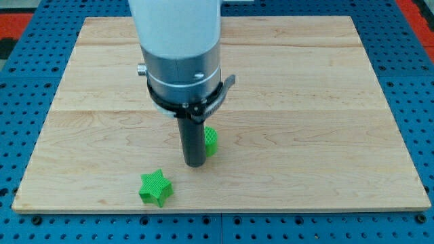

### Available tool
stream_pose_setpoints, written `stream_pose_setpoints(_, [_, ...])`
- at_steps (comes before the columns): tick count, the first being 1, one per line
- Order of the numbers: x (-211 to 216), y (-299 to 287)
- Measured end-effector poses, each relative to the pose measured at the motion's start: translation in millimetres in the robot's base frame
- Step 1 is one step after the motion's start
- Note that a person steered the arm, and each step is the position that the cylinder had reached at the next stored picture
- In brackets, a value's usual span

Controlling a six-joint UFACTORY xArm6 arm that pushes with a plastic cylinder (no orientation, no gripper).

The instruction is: Push green star slightly towards up

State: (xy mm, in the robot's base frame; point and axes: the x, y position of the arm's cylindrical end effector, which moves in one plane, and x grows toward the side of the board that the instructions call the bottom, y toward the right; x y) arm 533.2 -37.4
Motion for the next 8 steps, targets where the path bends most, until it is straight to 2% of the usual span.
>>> stream_pose_setpoints(2, [-31,-10])
stream_pose_setpoints(4, [-29,-155])
stream_pose_setpoints(5, [4,-180])
stream_pose_setpoints(6, [63,-170])
stream_pose_setpoints(7, [80,-106])
stream_pose_setpoints(8, [74,-57])
